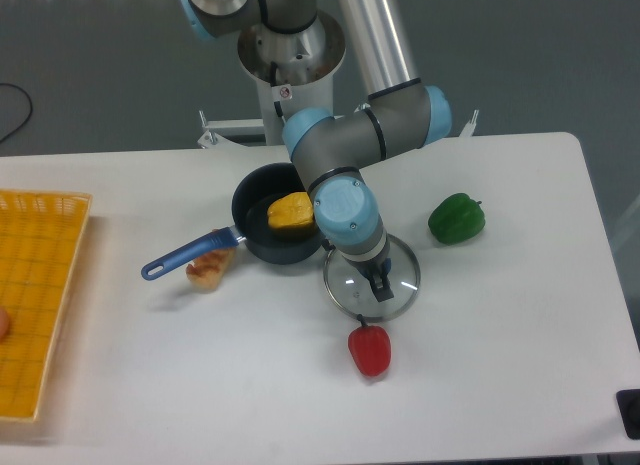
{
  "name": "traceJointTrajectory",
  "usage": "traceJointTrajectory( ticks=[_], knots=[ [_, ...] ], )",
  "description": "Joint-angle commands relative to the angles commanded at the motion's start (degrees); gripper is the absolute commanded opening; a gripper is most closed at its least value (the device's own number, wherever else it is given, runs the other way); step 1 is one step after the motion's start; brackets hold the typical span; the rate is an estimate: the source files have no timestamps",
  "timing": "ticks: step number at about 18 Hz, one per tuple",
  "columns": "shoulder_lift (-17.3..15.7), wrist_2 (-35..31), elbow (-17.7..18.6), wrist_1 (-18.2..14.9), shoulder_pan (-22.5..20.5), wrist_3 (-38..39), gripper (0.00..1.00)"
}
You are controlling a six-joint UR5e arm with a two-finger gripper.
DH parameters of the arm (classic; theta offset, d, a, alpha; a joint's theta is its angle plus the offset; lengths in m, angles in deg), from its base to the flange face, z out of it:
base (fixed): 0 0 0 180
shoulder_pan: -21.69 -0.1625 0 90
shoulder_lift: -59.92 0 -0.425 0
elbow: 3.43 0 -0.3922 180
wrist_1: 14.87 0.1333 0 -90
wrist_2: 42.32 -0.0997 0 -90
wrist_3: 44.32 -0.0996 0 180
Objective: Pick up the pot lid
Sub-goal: 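Close the gripper on the blue knob of the glass lid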
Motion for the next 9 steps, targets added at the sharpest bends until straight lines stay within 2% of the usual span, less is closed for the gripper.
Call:
traceJointTrajectory(
  ticks=[9],
  knots=[
    [0.4,0.0,0.2,0.0,0.4,1.2,0.92]
  ],
)
